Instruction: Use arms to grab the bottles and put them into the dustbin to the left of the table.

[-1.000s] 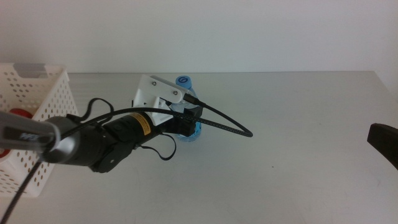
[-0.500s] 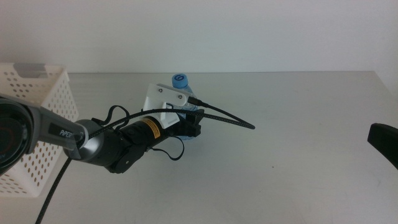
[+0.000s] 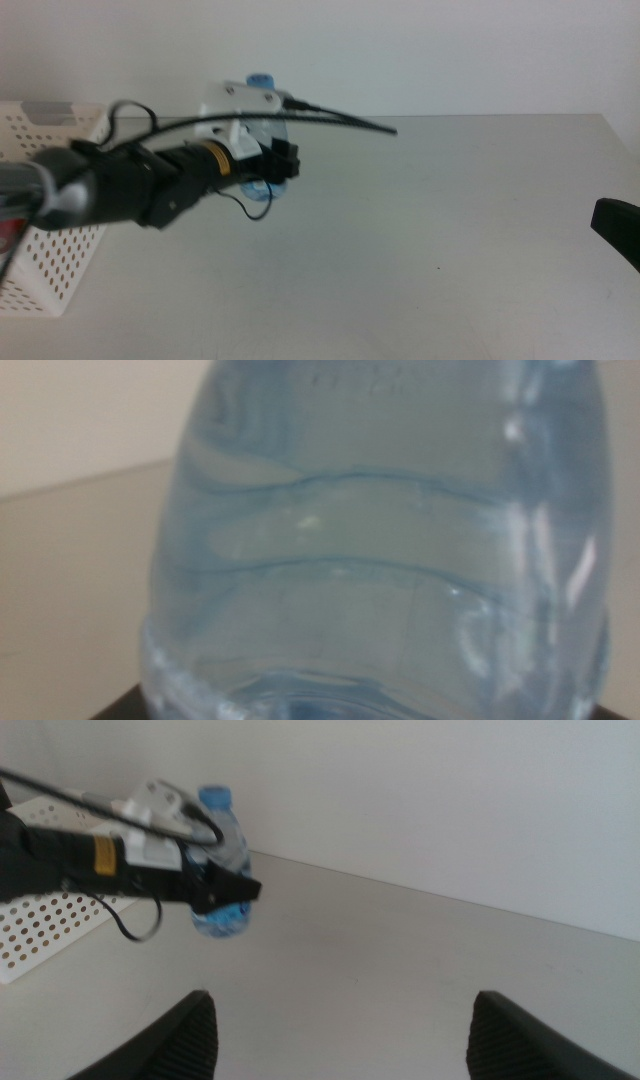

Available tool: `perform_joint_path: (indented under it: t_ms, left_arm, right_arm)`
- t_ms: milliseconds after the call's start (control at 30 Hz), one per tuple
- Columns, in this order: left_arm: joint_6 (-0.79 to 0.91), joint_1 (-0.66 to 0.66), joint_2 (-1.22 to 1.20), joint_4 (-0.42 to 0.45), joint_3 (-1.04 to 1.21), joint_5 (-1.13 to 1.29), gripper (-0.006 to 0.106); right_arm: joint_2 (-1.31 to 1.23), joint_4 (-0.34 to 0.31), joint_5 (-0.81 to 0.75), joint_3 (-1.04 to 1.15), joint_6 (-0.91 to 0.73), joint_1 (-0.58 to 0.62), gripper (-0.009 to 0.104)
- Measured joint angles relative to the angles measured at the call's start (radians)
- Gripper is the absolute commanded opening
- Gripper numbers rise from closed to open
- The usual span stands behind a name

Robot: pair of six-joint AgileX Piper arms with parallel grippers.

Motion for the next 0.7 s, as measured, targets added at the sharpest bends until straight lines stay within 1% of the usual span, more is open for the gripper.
perform_joint_path:
  t_ms: [167, 233, 300, 367, 467, 533, 633, 700]
  left_arm:
    - [0.005, 0.055, -0.142, 0.007, -0.109, 0.34, -0.002]
    - [0.041, 0.095, -0.174, -0.012, -0.182, 0.483, -0.002]
    - [0.123, 0.136, -0.195, -0.062, -0.254, 0.641, -0.002]
    - [0.251, 0.188, -0.203, -0.121, -0.337, 0.794, -0.002]
    - [0.429, 0.266, -0.205, -0.199, -0.446, 0.99, -0.002]
    - [0.514, 0.326, -0.205, -0.249, -0.508, 1.096, -0.002]
    - [0.588, 0.416, -0.205, -0.322, -0.568, 1.215, -0.002]
    - [0.62, 0.473, -0.203, -0.355, -0.59, 1.251, -0.002]
  right_arm:
    - [0.0, 0.0, 0.0, 0.0, 0.0, 0.0, 0.064]
    - [0.0, 0.0, 0.0, 0.0, 0.0, 0.0, 0.064]
    - [0.0, 0.0, 0.0, 0.0, 0.0, 0.0, 0.064]
    - [0.0, 0.0, 0.0, 0.0, 0.0, 0.0, 0.064]
    - [0.0, 0.001, 0.0, 0.0, 0.0, 0.0, 0.064]
    - [0.0, 0.001, 0.0, 0.0, 0.0, 0.0, 0.064]
    - [0.0, 0.001, 0.0, 0.0, 0.0, 0.0, 0.064]
    - [0.0, 0.001, 0.0, 0.0, 0.0, 0.0, 0.064]
